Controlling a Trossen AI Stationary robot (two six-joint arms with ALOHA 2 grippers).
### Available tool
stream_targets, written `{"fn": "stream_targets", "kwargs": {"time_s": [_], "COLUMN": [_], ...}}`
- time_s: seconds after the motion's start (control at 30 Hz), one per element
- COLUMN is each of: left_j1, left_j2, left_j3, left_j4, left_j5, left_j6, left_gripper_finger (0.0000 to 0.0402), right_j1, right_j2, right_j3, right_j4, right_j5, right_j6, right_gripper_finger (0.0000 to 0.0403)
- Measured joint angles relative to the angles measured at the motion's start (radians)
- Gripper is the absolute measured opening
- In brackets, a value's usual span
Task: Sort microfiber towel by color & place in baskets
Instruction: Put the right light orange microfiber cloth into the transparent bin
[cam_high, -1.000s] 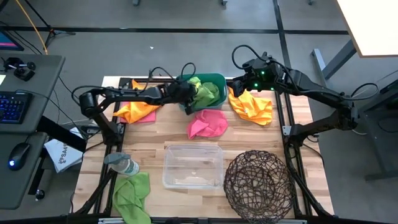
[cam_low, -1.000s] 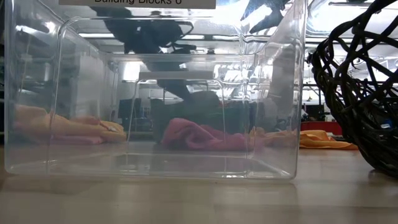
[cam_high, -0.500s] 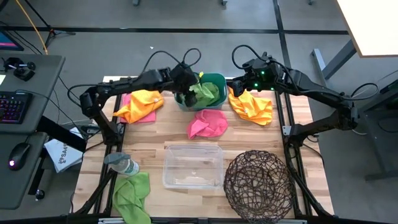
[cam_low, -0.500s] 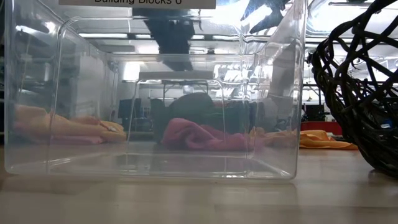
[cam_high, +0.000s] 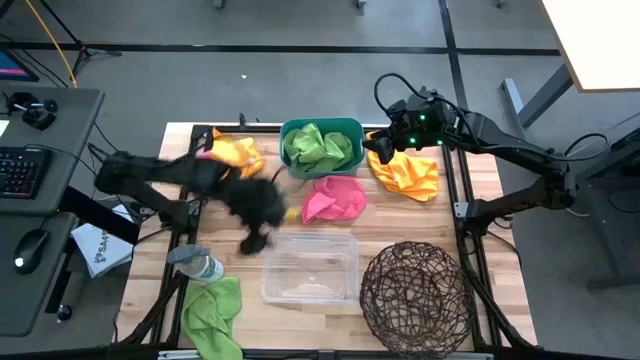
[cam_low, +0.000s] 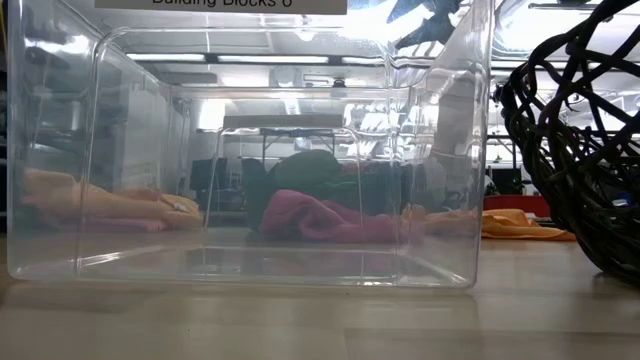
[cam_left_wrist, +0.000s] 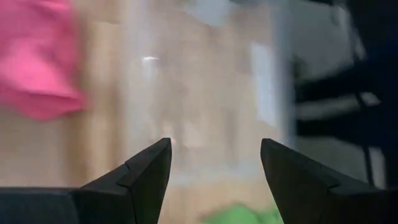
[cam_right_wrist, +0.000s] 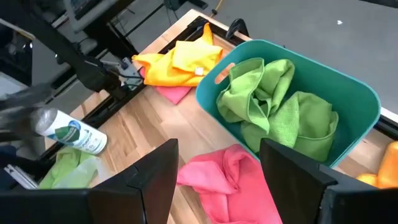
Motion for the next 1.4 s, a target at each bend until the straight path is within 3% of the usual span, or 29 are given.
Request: {"fn": "stream_targets", "kwargs": {"time_s": [0.23, 0.6, 0.9, 1.1, 1.4], "left_j1": [-0.41, -0.748, -0.853, -0.857, -0.856], "left_j2": [0.046, 0.313, 0.449, 0.455, 0.456], "left_j3": [0.0, 0.024, -0.009, -0.057, -0.129], "left_j4": [-0.044, -0.091, -0.051, 0.098, 0.152], "left_j5": [-0.092, -0.112, -0.118, -0.117, -0.11], "left_j6": [-0.083, -0.094, -0.166, -0.208, -0.209], "left_gripper_finger": [0.0228, 0.0203, 0.02, 0.02, 0.02], "right_j1": [0.0, 0.0, 0.0, 0.0, 0.0], "right_j2": [0.0, 0.0, 0.0, 0.0, 0.0], "right_j3": [0.0, 0.0, 0.0, 0.0, 0.0], "right_j4": [0.0, -0.002, -0.002, -0.002, -0.002], "right_j5": [-0.002, -0.001, -0.001, -0.001, -0.001], "right_j6": [-0.052, -0.086, -0.081, -0.06, -0.052], "right_gripper_finger": [0.0222, 0.0222, 0.0222, 0.0222, 0.0222]}}
